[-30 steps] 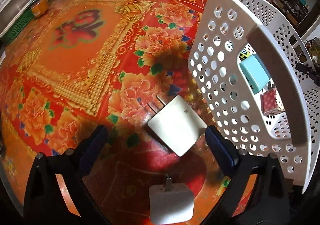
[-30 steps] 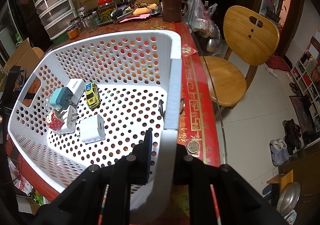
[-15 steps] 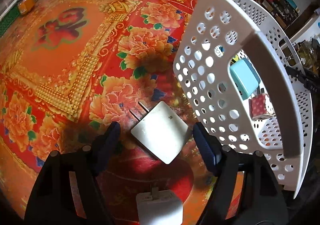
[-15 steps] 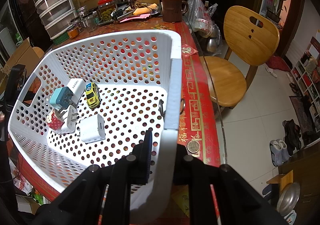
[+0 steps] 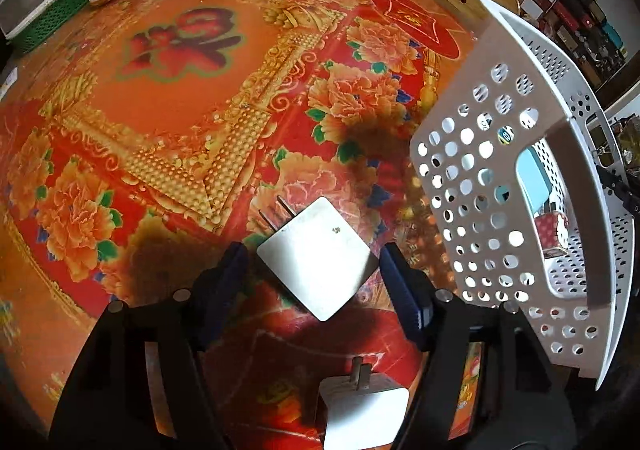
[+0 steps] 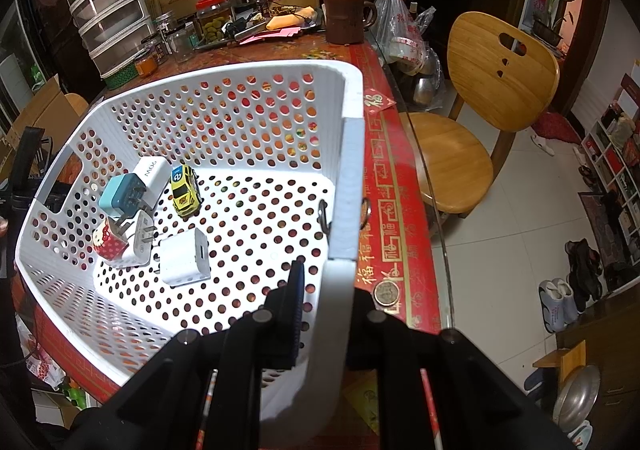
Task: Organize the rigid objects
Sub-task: 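Return the left tool and grasp the square white charger, then carry the square white charger into the basket and open the left tool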
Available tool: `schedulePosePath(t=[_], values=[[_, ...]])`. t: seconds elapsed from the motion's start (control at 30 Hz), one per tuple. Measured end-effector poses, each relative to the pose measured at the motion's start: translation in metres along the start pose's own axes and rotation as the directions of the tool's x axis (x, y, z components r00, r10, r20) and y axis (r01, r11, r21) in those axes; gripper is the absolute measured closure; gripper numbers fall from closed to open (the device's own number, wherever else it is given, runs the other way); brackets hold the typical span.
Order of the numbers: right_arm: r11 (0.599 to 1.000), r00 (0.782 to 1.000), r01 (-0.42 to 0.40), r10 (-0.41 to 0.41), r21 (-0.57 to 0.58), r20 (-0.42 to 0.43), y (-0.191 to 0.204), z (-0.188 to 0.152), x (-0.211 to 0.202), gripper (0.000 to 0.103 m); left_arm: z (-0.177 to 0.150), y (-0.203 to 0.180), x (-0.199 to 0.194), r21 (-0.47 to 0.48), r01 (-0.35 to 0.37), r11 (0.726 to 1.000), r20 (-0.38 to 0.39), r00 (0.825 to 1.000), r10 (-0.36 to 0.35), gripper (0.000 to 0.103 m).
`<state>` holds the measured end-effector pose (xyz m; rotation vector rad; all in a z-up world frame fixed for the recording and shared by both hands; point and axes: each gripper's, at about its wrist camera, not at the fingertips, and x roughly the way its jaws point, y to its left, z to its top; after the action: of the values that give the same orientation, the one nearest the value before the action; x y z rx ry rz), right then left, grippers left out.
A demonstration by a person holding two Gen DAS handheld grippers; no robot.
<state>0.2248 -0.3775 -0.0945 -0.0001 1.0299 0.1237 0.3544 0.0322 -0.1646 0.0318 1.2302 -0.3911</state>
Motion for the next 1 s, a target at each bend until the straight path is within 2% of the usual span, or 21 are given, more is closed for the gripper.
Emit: schedulePosePath(t=[0.37, 0.4, 0.47, 0.67, 1.0], values=[[1.000, 1.000, 0.003, -0.003, -0.002, -0.001, 0.000, 0.000, 0.000, 0.090, 0.000, -0.014, 0.010, 0.011, -0.020, 1.000, -0.018, 1.000, 0.020, 0.031], [1.000, 1.000, 0.003, -0.003, -0.001, -0.001, 0.000, 0.000, 0.000, 0.090, 0.000, -0.014, 0.010, 0.007, -0.018, 1.000, -0.014, 1.000, 0.018, 0.031], [1.000, 1.000, 0.003, -0.003, -0.002, -0.001, 0.000, 0.000, 0.000, 0.090, 0.001, -0.012, 0.010, -0.001, -0.027, 1.000, -0.004, 1.000, 0.027, 0.040], [1.000, 1.000, 0.004, -0.004, -0.002, -0.002, 0.000, 0.000, 0.000, 0.090, -0.003, -0.010, 0.007, -0.001, -0.025, 1.000, -0.009, 1.000, 0.025, 0.040], [1.000, 1.000, 0.004, -0.004, -0.004, -0.003, 0.000, 0.000, 0.000, 0.090, -0.004, -0.006, -0.039, -0.012, -0.044, 0.999, 0.080, 0.996, 0.045, 0.040]])
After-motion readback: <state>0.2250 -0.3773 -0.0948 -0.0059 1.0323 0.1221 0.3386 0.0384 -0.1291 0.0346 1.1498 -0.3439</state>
